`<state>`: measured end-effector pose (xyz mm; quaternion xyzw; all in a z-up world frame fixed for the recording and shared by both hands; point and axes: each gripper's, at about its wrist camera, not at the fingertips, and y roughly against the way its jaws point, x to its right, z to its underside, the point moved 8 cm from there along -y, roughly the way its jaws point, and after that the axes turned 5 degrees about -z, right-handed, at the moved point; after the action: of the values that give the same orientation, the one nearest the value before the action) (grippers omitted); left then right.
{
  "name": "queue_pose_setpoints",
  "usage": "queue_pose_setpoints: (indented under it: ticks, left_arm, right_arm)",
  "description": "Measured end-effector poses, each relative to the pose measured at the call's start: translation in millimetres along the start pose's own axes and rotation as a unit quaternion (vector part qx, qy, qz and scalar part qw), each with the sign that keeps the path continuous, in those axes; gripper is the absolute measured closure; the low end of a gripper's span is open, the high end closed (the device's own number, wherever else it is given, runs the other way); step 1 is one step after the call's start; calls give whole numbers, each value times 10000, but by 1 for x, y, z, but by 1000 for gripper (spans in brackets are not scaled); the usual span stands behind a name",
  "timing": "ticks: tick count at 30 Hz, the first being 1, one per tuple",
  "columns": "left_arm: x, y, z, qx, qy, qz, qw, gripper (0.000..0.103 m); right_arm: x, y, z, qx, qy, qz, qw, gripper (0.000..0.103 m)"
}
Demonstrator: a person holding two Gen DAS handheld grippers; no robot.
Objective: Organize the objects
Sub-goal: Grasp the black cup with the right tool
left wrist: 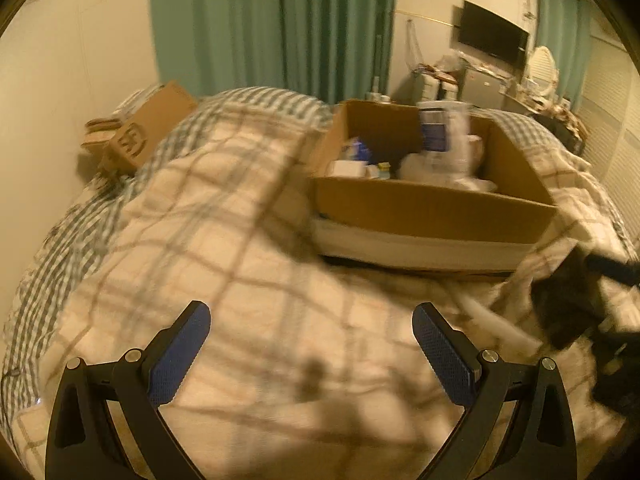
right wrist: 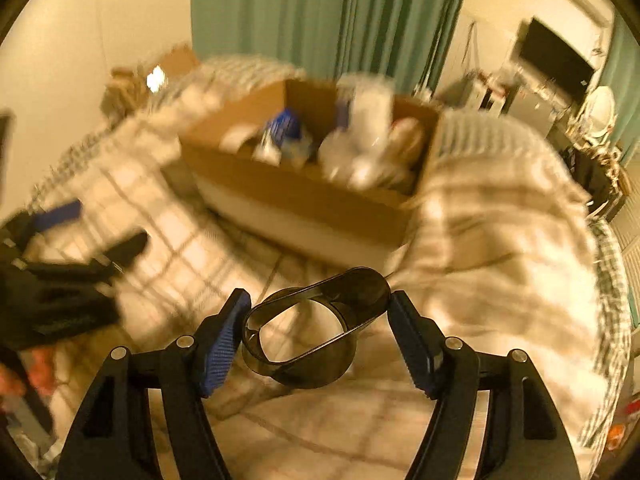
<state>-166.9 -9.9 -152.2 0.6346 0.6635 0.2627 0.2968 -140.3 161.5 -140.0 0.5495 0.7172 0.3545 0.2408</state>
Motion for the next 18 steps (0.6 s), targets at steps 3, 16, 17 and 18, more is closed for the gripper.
queue_pose_setpoints:
  ticks: [3,16,17,18]
  left_arm:
    - [32,-1,-5,-46,-163,240,9996,0]
    - [137,-55,20,-911,-675,649,9914,13]
    - [140,-62,24,-1026,-678,660,9902,14]
    - [142,-66,27,-1097,-655,718,9892,17]
  right_arm:
    - [24,25,-19,310,-87,268,9991,33]
    - [85,4,-4,252,-565,672,9958,33]
    - [85,4,0,257,-585,645,9959,33]
    - [84,3,1,264,-592,620,9960,33]
